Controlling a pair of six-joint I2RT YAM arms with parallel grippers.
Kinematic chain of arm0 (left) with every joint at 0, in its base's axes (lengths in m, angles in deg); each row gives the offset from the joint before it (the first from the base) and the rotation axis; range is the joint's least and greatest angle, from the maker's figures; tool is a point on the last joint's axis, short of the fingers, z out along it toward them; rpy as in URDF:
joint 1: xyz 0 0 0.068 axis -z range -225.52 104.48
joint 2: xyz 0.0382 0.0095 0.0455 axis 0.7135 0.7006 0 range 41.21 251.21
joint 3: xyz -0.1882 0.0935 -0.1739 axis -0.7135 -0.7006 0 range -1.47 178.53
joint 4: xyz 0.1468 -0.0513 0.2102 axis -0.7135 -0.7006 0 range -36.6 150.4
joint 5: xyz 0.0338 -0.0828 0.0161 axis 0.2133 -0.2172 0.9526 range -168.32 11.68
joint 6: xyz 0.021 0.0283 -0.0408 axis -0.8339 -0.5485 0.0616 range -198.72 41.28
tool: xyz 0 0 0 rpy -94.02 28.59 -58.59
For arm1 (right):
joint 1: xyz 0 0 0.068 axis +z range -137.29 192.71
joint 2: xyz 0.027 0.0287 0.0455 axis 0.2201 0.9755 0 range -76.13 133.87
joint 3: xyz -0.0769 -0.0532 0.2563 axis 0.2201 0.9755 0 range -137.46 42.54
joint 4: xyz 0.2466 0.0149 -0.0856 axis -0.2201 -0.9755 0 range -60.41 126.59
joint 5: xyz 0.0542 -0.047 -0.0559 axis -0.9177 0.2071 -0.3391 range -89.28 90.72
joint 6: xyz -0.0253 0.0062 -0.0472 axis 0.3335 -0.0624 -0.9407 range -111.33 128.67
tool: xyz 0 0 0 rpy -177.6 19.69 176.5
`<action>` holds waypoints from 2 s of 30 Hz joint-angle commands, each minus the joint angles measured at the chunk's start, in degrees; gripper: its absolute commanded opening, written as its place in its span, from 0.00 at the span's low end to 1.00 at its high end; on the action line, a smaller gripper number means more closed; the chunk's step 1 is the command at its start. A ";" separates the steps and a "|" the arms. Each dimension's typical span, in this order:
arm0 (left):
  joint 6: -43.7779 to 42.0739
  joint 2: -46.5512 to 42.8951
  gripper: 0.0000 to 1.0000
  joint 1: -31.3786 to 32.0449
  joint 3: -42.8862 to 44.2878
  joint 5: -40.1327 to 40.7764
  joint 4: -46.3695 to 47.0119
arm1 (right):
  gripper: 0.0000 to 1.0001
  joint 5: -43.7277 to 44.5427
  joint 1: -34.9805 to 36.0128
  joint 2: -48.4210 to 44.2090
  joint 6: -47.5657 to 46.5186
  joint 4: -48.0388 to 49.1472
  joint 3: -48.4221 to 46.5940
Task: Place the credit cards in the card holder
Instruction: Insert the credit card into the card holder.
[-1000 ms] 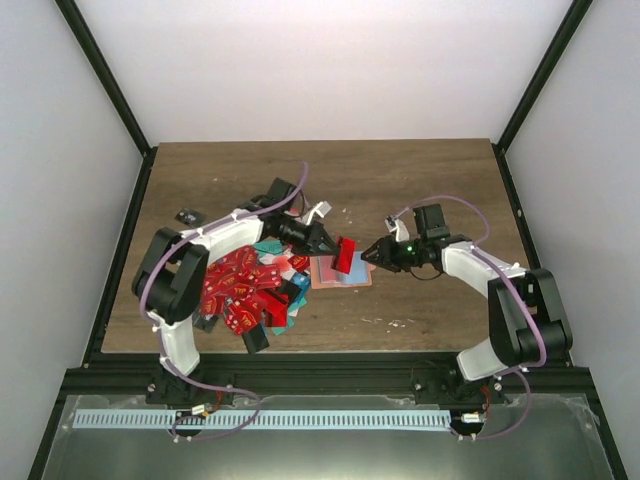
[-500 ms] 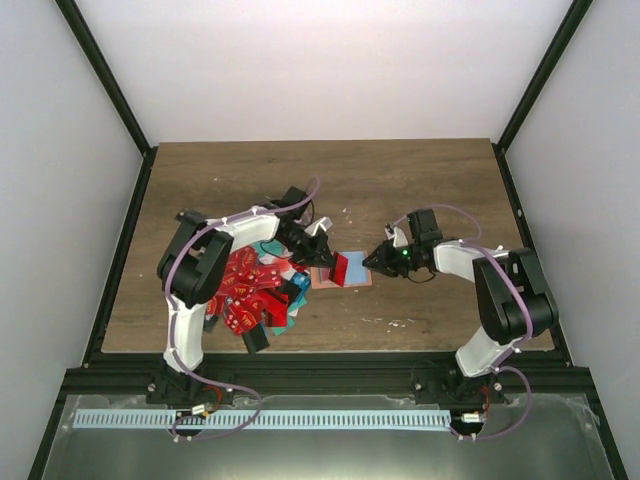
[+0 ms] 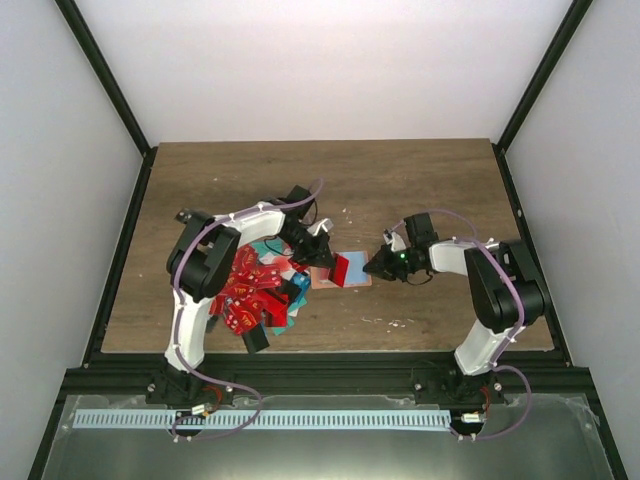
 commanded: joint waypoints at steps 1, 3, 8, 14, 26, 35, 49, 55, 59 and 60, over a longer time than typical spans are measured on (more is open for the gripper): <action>-0.69 2.04 0.04 0.13 1.56 -0.12 -1.52 | 0.10 1.01 0.47 1.03 -0.53 0.87 0.30; -0.65 2.50 0.04 0.15 1.91 -0.09 -1.54 | 0.10 1.11 0.54 1.26 -0.65 0.87 0.33; -0.36 3.38 0.04 0.13 2.75 -0.62 -0.90 | 0.09 1.19 0.52 1.73 -0.86 1.03 0.31; 0.67 4.08 0.04 0.10 3.05 -1.33 0.56 | 0.09 0.94 0.56 1.93 -0.94 0.97 0.14; 3.59 4.81 0.04 0.23 3.07 -1.26 3.96 | 0.08 3.38 0.55 -0.10 -2.14 -1.84 -0.65; 5.36 5.44 0.04 0.46 2.98 -0.94 5.97 | 0.06 4.27 0.53 -0.07 -2.45 -2.24 0.25; 7.58 6.80 0.04 1.90 2.96 -0.38 8.49 | 0.04 3.49 0.51 0.61 -2.58 -2.00 0.49; 9.76 6.79 0.04 2.57 2.09 0.43 10.52 | 0.04 2.72 0.46 0.45 -2.66 -2.12 0.53; 11.96 6.86 0.04 3.07 0.87 0.86 12.80 | 0.04 1.90 0.48 0.35 -1.86 -1.12 1.20; 12.41 6.77 0.04 3.23 0.68 0.99 13.07 | 0.04 1.57 0.53 0.43 -1.50 -0.63 1.52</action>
